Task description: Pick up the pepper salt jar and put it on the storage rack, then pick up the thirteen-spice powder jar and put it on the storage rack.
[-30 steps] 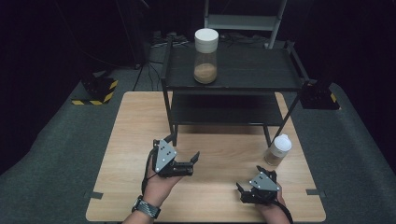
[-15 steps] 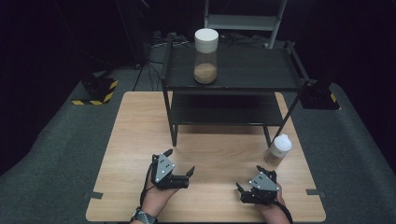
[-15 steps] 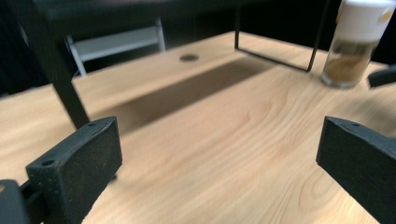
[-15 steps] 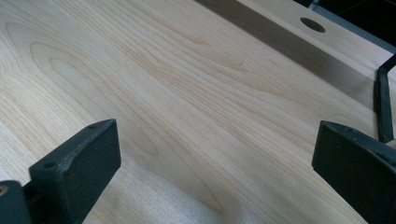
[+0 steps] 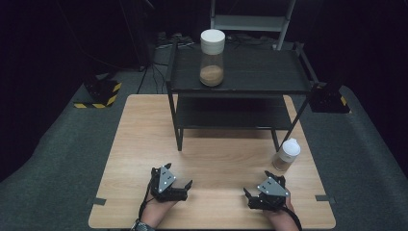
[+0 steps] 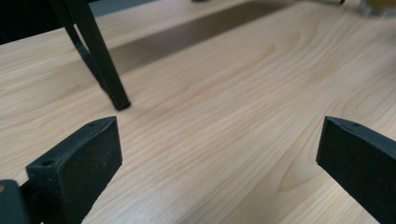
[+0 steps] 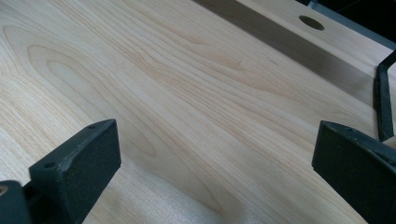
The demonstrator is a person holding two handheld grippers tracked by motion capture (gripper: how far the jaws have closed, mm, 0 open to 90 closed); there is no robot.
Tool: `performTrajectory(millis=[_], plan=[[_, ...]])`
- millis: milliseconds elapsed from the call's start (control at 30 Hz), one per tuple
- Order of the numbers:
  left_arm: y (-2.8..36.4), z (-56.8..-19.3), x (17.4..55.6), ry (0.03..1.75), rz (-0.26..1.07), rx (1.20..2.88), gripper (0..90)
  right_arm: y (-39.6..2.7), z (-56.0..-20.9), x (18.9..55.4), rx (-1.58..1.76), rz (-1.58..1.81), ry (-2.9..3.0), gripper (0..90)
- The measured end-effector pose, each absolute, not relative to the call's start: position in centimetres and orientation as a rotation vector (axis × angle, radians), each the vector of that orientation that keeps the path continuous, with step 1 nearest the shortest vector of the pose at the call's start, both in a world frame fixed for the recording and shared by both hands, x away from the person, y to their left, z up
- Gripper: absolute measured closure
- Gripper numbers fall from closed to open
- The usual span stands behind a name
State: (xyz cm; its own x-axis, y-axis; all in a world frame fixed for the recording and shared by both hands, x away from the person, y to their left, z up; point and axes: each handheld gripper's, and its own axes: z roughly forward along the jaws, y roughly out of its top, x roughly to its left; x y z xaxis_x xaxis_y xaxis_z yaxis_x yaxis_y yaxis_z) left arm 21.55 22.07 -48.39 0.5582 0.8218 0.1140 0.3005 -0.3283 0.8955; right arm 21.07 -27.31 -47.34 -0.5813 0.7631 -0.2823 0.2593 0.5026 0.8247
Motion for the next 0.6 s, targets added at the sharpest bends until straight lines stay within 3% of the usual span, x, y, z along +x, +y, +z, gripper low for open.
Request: performTrajectory(millis=[600], plan=[[20.7, -48.2, 20.8, 0.834, 0.812, 1.981, 0.8, -27.4, -47.3, 21.2, 0.824, 1.008, 2.110, 0.0]])
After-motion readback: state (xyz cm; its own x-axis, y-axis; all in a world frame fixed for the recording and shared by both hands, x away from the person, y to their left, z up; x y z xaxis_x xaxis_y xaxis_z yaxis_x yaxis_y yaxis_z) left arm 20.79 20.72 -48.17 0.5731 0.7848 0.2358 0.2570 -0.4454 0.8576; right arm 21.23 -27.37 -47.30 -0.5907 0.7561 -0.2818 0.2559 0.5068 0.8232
